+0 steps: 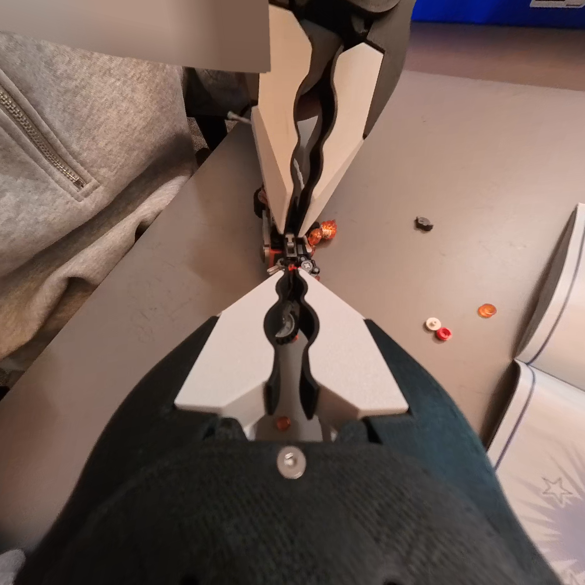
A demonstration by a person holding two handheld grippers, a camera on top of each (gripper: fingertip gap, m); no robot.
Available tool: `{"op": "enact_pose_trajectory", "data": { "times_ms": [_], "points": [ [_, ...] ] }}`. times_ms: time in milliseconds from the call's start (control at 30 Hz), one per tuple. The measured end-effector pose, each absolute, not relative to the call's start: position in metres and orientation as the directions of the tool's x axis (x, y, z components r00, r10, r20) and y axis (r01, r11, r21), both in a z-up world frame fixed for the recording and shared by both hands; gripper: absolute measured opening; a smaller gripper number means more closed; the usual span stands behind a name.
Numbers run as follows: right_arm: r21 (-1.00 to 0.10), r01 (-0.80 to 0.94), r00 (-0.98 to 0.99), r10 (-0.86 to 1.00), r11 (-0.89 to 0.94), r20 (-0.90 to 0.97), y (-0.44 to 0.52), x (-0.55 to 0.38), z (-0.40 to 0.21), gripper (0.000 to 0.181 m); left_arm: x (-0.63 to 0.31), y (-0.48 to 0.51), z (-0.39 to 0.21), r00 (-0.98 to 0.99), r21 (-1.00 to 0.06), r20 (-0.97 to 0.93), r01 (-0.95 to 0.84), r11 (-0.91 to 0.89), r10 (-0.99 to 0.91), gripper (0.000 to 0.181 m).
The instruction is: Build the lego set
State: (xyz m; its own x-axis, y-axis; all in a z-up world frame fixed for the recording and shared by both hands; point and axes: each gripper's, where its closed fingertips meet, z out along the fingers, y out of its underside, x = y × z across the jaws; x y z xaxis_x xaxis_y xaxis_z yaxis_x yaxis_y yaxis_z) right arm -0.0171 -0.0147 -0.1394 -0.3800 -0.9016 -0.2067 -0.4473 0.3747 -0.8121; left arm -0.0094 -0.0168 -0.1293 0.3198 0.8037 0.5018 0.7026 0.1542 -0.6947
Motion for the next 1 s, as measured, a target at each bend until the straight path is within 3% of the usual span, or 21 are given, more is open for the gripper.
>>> {"op": "enact_pose_trajectory", "data": {
  "times_ms": [267,500,700,1000],
  "points": [
    [-0.814,-0.444,-0.381,-0.901,0.375,-0.208,-0.015,-0.017,-0.139,0.0,-0.014,-0.017,-0.125,0.328,-0.711,0.528,0.675,0.197,0.783,0.004],
    [-0.819,-0.434,-0.385,-0.899,0.374,-0.206,-0.014,-0.017,-0.137,0.0,-0.007,-0.022,-0.128,0.33,-0.7,0.512,0.695,0.163,0.793,0.024],
    [-0.827,-0.412,-0.399,-0.892,0.382,-0.213,-0.011,-0.017,-0.137,0.0,-0.005,-0.01,-0.139,0.349,-0.683,0.483,0.725,0.096,0.803,0.015],
    [-0.832,-0.405,-0.411,-0.888,0.379,-0.205,-0.013,-0.019,-0.136,0.0,-0.006,-0.011,-0.139,0.344,-0.682,0.498,0.723,0.115,0.796,0.015]
  ]
}}
